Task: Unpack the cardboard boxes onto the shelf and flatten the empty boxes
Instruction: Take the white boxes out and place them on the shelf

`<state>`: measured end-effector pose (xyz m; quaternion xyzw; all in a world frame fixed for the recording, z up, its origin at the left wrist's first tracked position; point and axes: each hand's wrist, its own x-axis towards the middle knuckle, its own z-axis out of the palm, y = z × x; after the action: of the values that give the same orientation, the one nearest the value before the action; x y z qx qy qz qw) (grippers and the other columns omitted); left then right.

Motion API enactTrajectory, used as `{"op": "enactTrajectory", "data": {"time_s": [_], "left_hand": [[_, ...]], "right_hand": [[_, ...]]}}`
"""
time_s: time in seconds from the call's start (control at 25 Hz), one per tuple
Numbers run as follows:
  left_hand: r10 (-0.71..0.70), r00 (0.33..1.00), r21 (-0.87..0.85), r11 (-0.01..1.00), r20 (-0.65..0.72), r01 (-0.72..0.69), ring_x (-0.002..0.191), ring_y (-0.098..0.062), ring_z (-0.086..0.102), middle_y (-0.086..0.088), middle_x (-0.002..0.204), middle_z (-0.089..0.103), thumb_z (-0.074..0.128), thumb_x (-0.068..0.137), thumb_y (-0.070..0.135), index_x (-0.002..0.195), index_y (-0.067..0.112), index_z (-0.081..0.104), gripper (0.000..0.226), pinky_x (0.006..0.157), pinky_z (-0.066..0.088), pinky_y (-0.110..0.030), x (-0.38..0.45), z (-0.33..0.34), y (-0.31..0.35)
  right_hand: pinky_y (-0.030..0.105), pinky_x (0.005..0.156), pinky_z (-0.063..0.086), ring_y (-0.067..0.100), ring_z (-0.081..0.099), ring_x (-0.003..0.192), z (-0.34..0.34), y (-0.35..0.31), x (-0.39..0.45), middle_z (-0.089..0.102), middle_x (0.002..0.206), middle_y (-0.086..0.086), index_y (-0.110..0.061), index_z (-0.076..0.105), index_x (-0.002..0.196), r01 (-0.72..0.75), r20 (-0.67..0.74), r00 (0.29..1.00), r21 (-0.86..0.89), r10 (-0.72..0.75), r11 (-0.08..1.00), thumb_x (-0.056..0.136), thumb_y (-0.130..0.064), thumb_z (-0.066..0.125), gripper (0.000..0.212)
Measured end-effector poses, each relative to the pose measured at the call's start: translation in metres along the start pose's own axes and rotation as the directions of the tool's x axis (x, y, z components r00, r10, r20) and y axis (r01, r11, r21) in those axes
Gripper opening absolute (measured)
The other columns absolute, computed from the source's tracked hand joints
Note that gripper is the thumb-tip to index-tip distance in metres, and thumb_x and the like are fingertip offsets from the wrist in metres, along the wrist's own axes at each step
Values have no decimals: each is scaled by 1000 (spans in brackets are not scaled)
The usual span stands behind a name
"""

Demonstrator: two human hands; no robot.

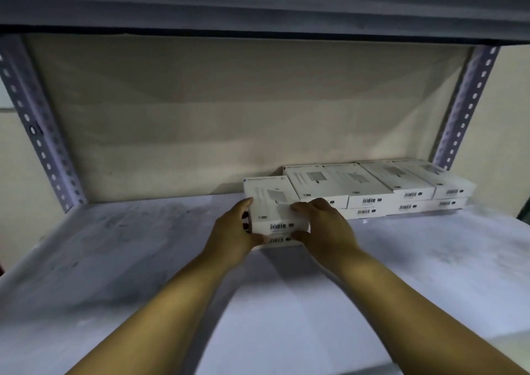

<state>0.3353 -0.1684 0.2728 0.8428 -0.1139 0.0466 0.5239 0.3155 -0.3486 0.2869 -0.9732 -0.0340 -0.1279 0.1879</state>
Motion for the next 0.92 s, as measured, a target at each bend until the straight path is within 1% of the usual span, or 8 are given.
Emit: {"op": "enactTrajectory", "data": {"time_s": [0.12, 0.32, 0.48, 0.56, 0.68, 0.76, 0.84, 0.92], "left_hand": [[14, 997, 88, 996, -70, -8, 104, -17, 59, -3, 123, 59, 81, 72, 6, 138, 14, 44, 76, 87, 53, -30, 12, 1, 0], [41, 990, 195, 981, -133, -15, 92, -11, 55, -2, 118, 59, 80, 73, 6, 129, 14, 48, 65, 76, 46, -18, 29, 4, -1], [40, 989, 243, 970, -142, -5, 95, -12, 54, -6, 123, 56, 79, 75, 11, 131, 15, 47, 65, 80, 44, -19, 37, 6, -3], [34, 991, 253, 967, -129, 0, 102, -15, 56, -7, 127, 54, 78, 77, 14, 134, 16, 46, 66, 83, 42, -18, 38, 6, -2], [20, 994, 243, 970, -103, 6, 115, -18, 54, -4, 133, 52, 73, 83, 21, 141, 16, 41, 67, 87, 38, -18, 34, 6, 3], [31, 994, 236, 972, -101, -6, 119, -19, 53, -1, 134, 53, 70, 86, 20, 143, 16, 39, 65, 87, 38, -17, 28, 6, 8], [37, 993, 206, 978, -114, -13, 119, -19, 53, 4, 128, 54, 70, 85, 16, 140, 15, 42, 61, 85, 38, -16, 21, 7, 13], [21, 987, 185, 983, -157, 8, 120, -21, 53, -1, 132, 55, 71, 85, 17, 135, 13, 46, 56, 86, 39, -19, 11, 7, 19]], "right_hand": [[38, 96, 46, 24, 41, 122, 5, 0, 11, 44, 132, 2, -27, 48, 136, 36, -63, 997, -93, -42, 995, 89, -29, 65, 50], [37, 94, 45, 27, 37, 117, 10, 0, 28, 41, 127, 6, -24, 51, 133, 60, -129, 988, -165, -82, 984, 90, -27, 64, 44], [37, 92, 47, 26, 37, 115, 13, 1, 37, 40, 124, 6, -26, 51, 133, 49, -136, 988, -188, -76, 981, 92, -26, 62, 42], [38, 93, 47, 26, 37, 114, 13, 2, 38, 39, 123, 6, -27, 50, 134, 44, -127, 989, -189, -69, 981, 93, -27, 60, 42], [40, 94, 47, 27, 37, 114, 12, 3, 36, 39, 122, 6, -28, 49, 136, 45, -107, 992, -172, -64, 984, 94, -26, 58, 43], [40, 95, 46, 28, 37, 116, 10, 4, 32, 40, 124, 7, -28, 45, 140, 53, -85, 994, -156, -67, 986, 94, -27, 58, 48], [41, 97, 45, 28, 37, 119, 6, 6, 27, 42, 127, 7, -26, 40, 143, 42, -77, 996, -84, -48, 996, 94, -28, 59, 53], [41, 98, 45, 27, 40, 120, 2, 9, 19, 45, 128, 5, -24, 43, 141, 33, -88, 996, 43, -29, 999, 93, -29, 60, 51]]}}
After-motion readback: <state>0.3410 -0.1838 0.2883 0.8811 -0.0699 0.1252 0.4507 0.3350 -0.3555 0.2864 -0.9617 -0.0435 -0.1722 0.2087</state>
